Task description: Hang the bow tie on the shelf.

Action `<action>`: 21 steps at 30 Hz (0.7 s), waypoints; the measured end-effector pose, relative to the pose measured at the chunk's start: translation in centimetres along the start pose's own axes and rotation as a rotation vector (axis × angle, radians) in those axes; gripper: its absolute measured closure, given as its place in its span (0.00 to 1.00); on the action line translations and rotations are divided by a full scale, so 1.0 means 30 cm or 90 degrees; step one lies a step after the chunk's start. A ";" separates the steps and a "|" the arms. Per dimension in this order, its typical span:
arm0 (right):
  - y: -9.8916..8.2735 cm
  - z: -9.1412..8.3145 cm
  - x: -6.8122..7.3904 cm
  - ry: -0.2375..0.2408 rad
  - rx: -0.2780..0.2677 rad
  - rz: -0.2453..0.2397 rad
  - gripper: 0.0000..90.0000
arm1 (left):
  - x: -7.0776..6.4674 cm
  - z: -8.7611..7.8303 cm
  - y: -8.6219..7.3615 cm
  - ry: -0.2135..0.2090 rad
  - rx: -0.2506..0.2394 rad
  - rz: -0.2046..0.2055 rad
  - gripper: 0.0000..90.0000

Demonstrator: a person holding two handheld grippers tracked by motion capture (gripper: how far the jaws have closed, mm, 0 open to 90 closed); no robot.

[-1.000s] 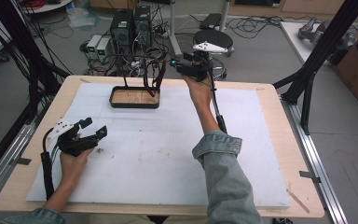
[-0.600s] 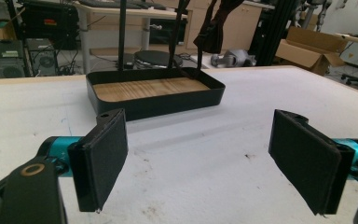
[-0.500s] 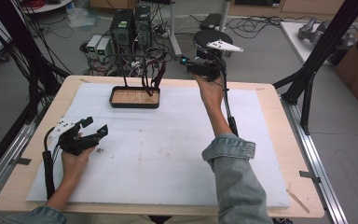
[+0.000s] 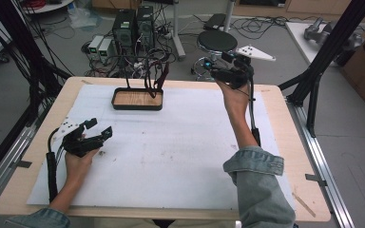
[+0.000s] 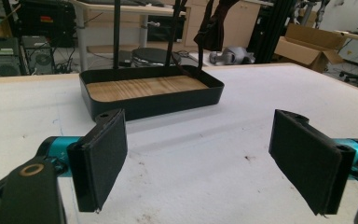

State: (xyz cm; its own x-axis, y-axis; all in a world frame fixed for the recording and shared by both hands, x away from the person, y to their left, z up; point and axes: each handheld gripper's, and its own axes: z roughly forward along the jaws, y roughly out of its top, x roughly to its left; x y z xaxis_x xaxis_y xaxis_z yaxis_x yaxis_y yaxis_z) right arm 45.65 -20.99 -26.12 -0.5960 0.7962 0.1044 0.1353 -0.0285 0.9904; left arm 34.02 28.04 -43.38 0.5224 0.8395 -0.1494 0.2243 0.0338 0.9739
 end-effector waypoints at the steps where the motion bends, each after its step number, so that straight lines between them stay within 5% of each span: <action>1: -0.001 -0.016 -0.004 -0.003 -0.001 0.000 0.22 | 0.001 -0.002 0.001 0.001 0.001 0.003 0.21; 21: -0.114 -0.312 -0.039 -0.045 -0.052 -0.026 0.18 | 0.004 0.009 -0.009 0.029 0.035 0.011 0.21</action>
State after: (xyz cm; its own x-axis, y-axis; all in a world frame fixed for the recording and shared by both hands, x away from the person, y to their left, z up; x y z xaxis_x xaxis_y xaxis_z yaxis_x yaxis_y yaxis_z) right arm 38.47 -27.46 -28.78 -0.5418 0.8383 0.0605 0.0453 -0.0427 0.9981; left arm 34.25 27.99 -43.72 0.4887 0.8636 -0.1243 0.2614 -0.0090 0.9652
